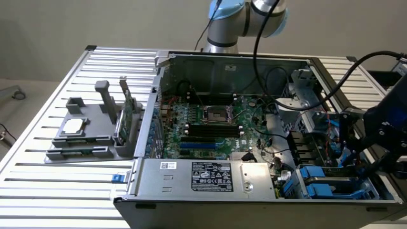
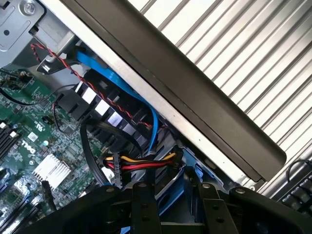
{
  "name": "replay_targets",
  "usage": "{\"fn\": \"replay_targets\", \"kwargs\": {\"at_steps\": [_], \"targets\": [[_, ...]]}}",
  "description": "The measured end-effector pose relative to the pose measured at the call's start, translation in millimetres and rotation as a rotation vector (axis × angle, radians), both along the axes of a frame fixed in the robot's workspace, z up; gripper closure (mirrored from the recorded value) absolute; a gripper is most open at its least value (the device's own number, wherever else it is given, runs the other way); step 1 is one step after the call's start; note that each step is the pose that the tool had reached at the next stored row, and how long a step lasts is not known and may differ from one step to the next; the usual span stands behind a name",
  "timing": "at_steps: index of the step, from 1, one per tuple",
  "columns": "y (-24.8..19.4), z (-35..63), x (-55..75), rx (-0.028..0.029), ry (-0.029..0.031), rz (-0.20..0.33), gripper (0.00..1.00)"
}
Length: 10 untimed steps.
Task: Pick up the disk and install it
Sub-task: 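Insert the first disk wire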
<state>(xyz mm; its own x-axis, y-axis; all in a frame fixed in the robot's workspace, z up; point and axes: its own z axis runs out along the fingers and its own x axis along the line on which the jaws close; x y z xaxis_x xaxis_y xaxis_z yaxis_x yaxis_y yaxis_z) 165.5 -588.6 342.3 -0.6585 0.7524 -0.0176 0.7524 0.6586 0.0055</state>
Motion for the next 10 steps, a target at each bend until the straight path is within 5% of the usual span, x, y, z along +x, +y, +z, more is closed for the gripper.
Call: {"fn": "replay_targets", "kwargs": {"at_steps": [10], "targets": [[-1.1, -1.0, 0.0, -0.0001, 0.0000, -0.110, 0.63]]}}
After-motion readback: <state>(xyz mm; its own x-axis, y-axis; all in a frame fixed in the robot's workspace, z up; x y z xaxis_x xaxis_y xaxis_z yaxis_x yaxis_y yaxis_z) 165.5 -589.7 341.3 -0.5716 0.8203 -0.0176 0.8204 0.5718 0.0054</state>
